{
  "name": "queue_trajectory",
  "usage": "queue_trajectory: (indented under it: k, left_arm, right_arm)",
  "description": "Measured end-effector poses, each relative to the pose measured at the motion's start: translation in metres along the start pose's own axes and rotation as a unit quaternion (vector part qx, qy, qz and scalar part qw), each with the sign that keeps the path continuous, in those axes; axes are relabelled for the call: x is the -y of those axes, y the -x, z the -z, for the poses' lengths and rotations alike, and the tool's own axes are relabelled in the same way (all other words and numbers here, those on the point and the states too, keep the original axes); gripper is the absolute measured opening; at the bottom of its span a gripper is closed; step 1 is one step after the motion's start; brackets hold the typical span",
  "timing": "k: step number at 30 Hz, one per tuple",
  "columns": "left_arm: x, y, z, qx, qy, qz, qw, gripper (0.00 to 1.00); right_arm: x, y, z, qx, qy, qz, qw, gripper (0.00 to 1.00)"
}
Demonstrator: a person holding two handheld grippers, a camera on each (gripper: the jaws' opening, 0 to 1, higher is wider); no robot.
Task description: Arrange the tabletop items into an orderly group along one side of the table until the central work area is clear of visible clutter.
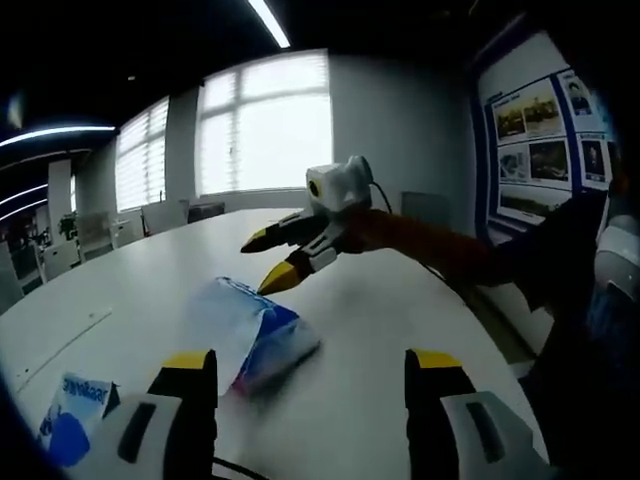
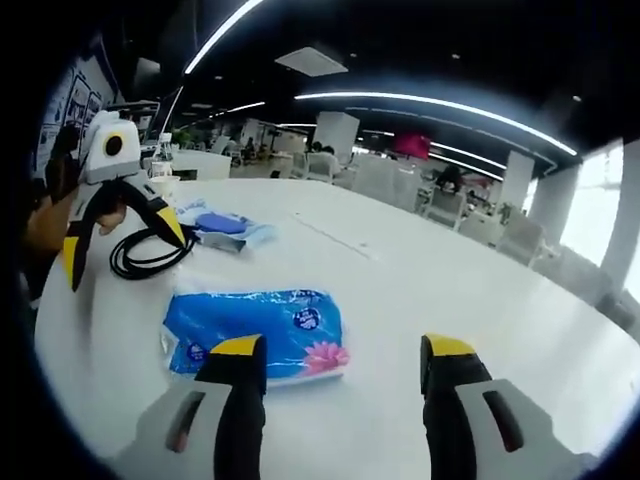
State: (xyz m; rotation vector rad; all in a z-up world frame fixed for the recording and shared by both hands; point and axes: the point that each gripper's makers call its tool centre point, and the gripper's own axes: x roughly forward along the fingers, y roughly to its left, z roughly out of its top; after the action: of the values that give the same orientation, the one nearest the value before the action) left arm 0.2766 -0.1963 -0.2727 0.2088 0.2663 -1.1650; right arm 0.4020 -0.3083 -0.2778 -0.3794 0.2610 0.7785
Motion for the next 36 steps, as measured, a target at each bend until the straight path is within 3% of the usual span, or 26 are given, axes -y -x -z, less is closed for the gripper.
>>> queue_trajectory:
  k: [8, 15, 25, 36]
  left_arm:
    - [-0.003, -0.007, 0.0, 0.0, 0.0, 0.002, 1.0, 0.73]
    - [-0.006, -0.015, 0.001, -0.005, 0.0, 0.004, 1.0, 0.7]
    - [-0.014, -0.021, 0.002, -0.008, 0.003, 0.002, 1.0, 0.66]
    - [-0.021, -0.029, 0.006, -0.021, 0.014, -0.002, 0.9997, 0.58]
  right_arm:
    - [0.003, -0.005, 0.0, 0.006, -0.011, 0.0, 0.9999, 0.55]
    - [0.005, -0.008, 0.004, 0.012, -0.035, -0.006, 0.9993, 0.37]
    - [0.002, -0.014, 0.007, 0.022, -0.056, -0.02, 0.998, 0.24]
    - [0.005, -0.024, 0.01, 0.03, -0.074, -0.026, 0.9965, 0.17]
